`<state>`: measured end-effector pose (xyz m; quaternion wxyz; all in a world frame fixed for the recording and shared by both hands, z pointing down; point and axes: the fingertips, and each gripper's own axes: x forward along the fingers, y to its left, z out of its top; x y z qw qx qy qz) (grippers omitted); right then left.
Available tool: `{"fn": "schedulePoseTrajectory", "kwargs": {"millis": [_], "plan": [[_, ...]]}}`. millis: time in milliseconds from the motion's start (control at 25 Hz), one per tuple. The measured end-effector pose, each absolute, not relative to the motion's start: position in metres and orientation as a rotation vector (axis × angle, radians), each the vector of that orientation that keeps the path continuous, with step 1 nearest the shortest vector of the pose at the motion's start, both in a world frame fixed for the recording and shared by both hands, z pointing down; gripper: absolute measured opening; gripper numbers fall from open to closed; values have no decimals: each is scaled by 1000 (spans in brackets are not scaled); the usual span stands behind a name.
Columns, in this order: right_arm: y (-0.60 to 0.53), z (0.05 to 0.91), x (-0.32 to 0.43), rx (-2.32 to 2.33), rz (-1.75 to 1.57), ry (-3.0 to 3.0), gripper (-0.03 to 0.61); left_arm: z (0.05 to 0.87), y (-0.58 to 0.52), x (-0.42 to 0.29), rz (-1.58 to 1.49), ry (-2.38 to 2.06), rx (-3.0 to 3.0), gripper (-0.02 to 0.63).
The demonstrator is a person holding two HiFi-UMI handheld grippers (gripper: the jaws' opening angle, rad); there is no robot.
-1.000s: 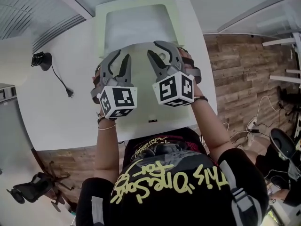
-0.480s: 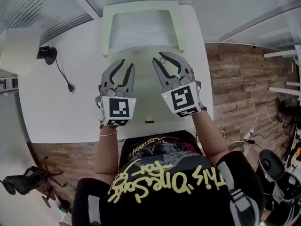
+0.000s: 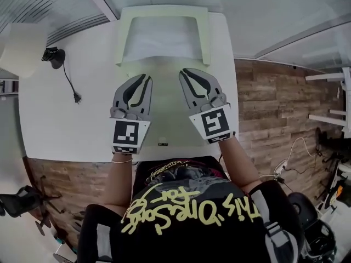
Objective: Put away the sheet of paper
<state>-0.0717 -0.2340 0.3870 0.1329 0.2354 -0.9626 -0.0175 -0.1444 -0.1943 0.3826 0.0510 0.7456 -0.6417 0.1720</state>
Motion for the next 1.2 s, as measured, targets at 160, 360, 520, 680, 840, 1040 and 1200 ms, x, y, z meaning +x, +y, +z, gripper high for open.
{"fn": "schedulePoseTrajectory", "kwargs": {"millis": [160,360,520,680,840,1040,1200], "plan": [[-231,376,-69,620,-76,-2869,18,375,-194,-136,496,-2004,2259,29],[-231,371,-68,563,-149,-2929,18,370,-194,-128,446,-2039,2267,12],[-230,380,-65,575,-172,-2892,14,368,-190,-123,485,-2030,2282,11],[-223,375,-64,571,-199,-2912,12,362,-187,-121,484,-2031,2307,9],[-211,369,-67,551,-209,-2935,11,357,-180,-121,468,-2049,2310,9],[-192,362,-70,557,-215,-2948,11,355,-162,-121,439,-2046,2320,9],[-173,356,-73,563,-218,-2967,11,353,-146,-123,437,-2045,2338,9]]}}
